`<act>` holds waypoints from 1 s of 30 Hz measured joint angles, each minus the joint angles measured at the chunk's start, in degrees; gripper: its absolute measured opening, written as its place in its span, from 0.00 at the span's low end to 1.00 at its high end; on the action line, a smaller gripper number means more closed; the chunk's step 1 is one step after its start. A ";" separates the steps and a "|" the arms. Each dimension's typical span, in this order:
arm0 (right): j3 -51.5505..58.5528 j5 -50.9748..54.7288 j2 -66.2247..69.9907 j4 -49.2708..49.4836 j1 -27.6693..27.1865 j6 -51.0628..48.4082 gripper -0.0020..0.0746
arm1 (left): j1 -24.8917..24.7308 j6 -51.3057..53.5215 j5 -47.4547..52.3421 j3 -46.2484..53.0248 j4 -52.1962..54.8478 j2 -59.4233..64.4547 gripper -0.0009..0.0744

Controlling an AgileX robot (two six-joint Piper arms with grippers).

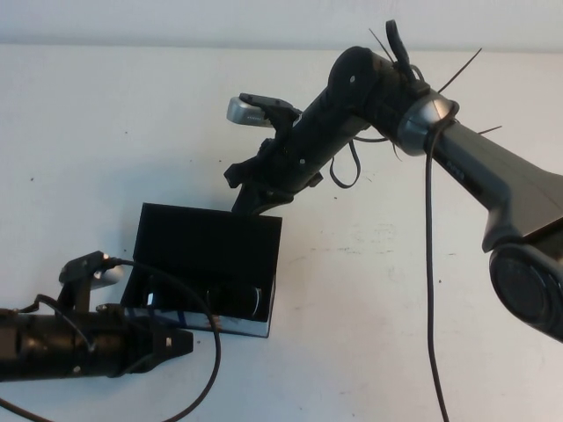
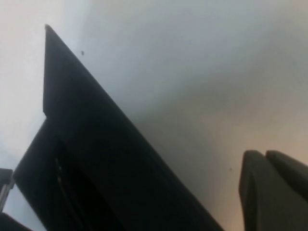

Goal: Return glasses to glasses case
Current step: Close the glasses case

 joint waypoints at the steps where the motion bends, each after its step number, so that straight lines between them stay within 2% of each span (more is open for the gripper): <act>1: 0.00 0.00 0.00 0.15 0.11 0.00 0.01 | 0.00 0.00 0.00 0.00 0.00 0.00 0.01; 11: 5.54 0.22 -6.27 0.38 3.56 -1.26 0.01 | 0.00 0.00 0.00 0.00 0.00 0.00 0.01; 21: 6.54 0.35 -8.13 0.38 6.85 -1.28 0.01 | 0.00 -0.62 -2.15 0.00 0.73 -1.55 0.01; 30: 10.12 0.35 -8.28 -0.54 9.71 -1.18 0.01 | 0.00 -11.11 -6.64 0.84 9.30 -8.31 0.01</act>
